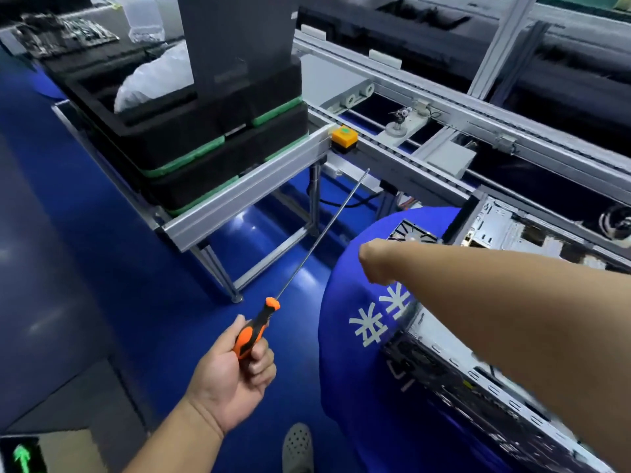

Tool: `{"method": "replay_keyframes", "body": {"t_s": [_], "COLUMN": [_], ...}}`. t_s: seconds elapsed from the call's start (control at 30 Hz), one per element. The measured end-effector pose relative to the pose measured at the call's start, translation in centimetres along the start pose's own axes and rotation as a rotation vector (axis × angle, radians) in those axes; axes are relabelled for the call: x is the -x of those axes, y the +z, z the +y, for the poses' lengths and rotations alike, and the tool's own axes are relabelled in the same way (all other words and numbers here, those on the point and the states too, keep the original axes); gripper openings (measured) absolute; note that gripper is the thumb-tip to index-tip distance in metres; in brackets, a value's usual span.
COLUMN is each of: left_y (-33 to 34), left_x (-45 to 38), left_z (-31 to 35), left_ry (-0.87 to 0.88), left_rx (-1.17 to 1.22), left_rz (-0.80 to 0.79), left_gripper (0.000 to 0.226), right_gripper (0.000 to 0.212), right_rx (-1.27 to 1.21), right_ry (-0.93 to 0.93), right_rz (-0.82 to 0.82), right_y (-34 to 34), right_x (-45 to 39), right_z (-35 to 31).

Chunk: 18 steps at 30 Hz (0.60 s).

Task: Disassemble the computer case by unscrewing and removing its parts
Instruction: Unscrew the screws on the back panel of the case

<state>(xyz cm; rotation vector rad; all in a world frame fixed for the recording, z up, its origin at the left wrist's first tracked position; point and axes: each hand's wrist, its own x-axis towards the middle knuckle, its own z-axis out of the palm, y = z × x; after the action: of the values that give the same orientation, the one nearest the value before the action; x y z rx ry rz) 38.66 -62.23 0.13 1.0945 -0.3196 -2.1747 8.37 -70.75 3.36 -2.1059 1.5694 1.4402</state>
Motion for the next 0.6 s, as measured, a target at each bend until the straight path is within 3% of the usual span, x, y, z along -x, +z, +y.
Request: {"method": "replay_keyframes", "body": {"t_s": [0.07, 0.1, 0.17, 0.27, 0.6], "left_y": [-0.2, -0.2, -0.3, -0.1, 0.5], "left_x": [-1.2, -1.8, -2.9, -4.3, -6.9], "left_z": [0.7, 1.0, 1.5, 2.2, 3.5], "left_ry": [-0.031, -0.044, -0.068, -0.094, -0.169], "left_rx": [0.0, -0.001, -0.005, -0.022, -0.072], "left_rz": [-0.012, -0.017, -0.025, -0.043, -0.138], "left_gripper": [0.029, 0.03, 0.031, 0.031, 0.028], "right_gripper": [0.033, 0.031, 0.034, 0.042, 0.036], "right_rx": [-0.15, -0.138, -0.006, -0.074, -0.152], "right_ry": [0.068, 0.095, -0.027, 0.02, 0.078], "right_rz": [0.0, 0.007, -0.054, -0.113, -0.131], "right_y": [0.3, 0.7, 0.9, 1.0, 0.8], "right_x": [0.0, -0.6, -0.9, -0.7, -0.7], "right_z": [0.0, 0.2, 0.3, 0.1, 0.3]}}
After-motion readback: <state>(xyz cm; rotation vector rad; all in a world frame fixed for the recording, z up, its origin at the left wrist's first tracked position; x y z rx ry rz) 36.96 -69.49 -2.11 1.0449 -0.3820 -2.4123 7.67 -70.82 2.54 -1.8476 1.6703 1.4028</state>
